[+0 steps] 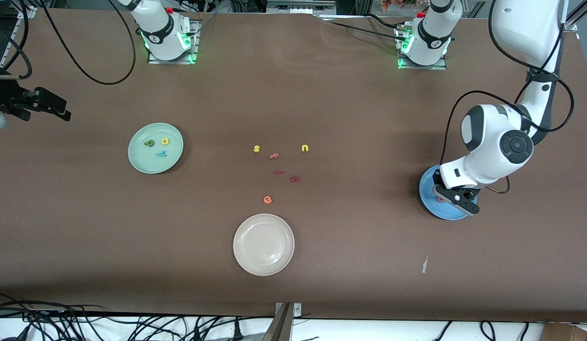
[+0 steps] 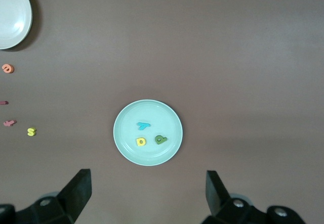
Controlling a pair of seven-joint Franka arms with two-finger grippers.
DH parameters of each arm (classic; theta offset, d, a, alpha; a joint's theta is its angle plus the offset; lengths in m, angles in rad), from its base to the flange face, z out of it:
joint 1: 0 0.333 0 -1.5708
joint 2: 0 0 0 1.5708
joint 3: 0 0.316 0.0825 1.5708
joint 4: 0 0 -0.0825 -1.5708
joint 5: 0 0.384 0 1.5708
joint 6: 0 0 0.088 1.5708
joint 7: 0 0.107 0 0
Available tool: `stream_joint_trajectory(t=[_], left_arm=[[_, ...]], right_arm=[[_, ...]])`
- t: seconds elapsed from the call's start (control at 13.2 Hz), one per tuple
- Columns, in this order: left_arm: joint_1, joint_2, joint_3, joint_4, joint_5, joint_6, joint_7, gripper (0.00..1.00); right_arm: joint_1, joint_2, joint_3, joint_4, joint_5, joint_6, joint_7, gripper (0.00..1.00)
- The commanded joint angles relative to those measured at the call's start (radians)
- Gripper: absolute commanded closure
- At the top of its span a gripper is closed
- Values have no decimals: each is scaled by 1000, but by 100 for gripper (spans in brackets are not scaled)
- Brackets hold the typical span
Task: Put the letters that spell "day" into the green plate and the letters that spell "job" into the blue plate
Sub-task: 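Carry the cyan letter to the blue plate and open the left gripper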
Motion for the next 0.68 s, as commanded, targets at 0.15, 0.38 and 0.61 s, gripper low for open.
stream_joint_trajectory(t=[0.15,0.38,0.61], left_arm=[[14,-22,-19,-30,20,6,15,4],[17,-39,-17,-57,20,5,14,0],[31,-85,-22,-118,22,6,12,0]], right_arm=[[-6,-11,3,3,4,-13,-13,0],[-8,-15,2,3,7,-8,-12,0],[-8,-18,-10,2,42,-17,-13,0]])
